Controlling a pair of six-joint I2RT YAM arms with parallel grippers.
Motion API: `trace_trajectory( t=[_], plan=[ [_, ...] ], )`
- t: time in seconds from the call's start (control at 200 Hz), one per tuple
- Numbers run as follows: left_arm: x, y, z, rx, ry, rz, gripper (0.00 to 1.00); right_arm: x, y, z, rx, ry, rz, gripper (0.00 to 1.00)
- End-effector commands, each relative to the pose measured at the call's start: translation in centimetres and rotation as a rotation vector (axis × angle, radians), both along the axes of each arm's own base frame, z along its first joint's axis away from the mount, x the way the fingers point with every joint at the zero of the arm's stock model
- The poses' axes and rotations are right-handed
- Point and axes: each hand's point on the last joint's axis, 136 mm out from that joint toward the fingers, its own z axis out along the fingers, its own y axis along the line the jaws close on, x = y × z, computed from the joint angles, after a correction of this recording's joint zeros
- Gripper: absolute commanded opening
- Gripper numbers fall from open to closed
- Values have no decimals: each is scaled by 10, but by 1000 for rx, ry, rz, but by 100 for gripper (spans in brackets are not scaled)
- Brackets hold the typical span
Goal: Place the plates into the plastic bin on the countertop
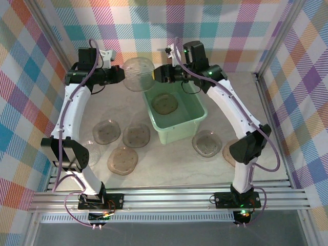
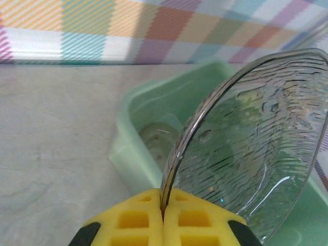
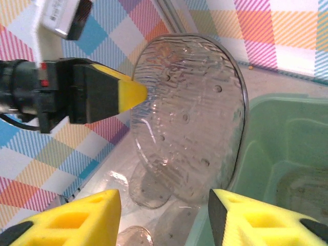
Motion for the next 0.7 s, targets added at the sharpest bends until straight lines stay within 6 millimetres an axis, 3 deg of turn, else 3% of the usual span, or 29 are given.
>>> trace_trajectory(
  t=[0.0, 0.23, 0.44, 0.695],
  plan=[
    [-17, -19, 34, -14, -93, -92, 0, 4, -5, -9, -45, 20, -24, 47],
    [-23, -27, 36, -14, -98, -117, 0, 15, -14, -25, -103, 37, -102, 39],
    [-22, -30, 35, -10, -100, -120, 0, 22, -18, -33, -126, 44, -149, 38],
    [-21, -41, 35, -22, -102, -149, 0, 27, -13, -44, -119, 76, -156, 33]
  ],
)
